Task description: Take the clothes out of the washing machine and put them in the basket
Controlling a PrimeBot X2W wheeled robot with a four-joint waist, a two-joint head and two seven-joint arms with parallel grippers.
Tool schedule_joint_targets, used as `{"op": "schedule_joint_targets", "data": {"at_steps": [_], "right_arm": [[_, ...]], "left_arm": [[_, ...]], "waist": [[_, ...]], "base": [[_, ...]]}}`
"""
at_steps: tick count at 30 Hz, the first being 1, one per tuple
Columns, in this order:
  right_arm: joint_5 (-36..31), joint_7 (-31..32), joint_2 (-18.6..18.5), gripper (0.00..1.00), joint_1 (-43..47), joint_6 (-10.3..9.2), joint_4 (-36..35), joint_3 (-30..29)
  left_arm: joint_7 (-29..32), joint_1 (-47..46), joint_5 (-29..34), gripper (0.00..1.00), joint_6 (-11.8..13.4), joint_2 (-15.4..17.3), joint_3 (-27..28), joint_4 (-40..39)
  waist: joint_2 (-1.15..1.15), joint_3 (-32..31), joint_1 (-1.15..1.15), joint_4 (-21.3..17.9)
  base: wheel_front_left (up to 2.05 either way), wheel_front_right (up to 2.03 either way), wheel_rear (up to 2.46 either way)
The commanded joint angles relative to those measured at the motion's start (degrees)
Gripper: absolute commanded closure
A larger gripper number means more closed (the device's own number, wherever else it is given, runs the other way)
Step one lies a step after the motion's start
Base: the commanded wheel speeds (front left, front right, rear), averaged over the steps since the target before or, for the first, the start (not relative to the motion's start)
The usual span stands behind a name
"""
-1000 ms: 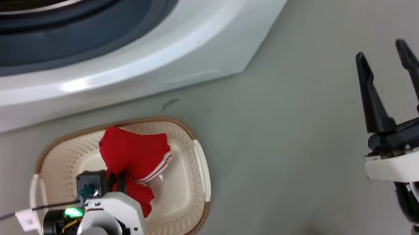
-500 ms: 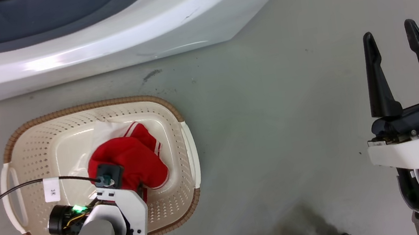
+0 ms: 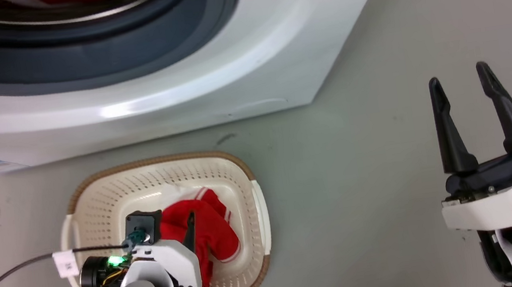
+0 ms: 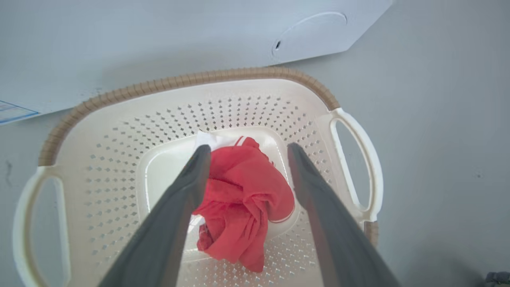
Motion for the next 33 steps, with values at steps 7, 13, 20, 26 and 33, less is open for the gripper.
{"op": "schedule_joint_targets", "data": {"at_steps": [7, 13, 20, 26, 33], "right_arm": [[-0.66, -0.14, 0.05, 0.00, 3.65, -0.06, 0.95, 0.33], [-1.21, -0.14, 0.04, 0.00, 6.28, -0.06, 1.30, 0.43], [-1.18, -0.14, 0.05, 0.00, 8.49, -0.06, 1.74, 0.71], [-0.72, -0.14, 0.05, 0.00, 9.41, -0.06, 1.70, 0.85], [-0.46, -0.14, 0.05, 0.00, 7.67, -0.06, 1.31, 1.47]], "left_arm": [[-0.23, 10.62, 2.44, 0.00, 3.64, 0.56, 4.69, -17.20], [-0.24, 17.73, 4.87, 0.00, 6.09, -0.88, 9.07, -30.32], [-0.24, 25.04, 7.45, 0.00, 8.49, -2.95, 15.43, -44.88], [-0.25, 28.63, 10.09, 0.00, 8.85, -4.18, 18.49, -53.81], [-0.25, 21.58, 11.94, 0.00, 6.21, -3.91, 19.42, -52.58]], "waist": [[0.00, -8.76, 0.00, 3.73], [0.00, -12.89, 0.00, 5.26], [0.00, -16.09, 0.00, 5.96], [0.00, -17.30, 0.00, 5.78], [0.00, -15.46, 0.00, 4.73]], "base": [[0.00, 0.00, 0.00], [0.00, 0.00, 0.00], [0.00, 0.00, 0.00], [0.00, 0.00, 0.00], [0.00, 0.00, 0.00]]}}
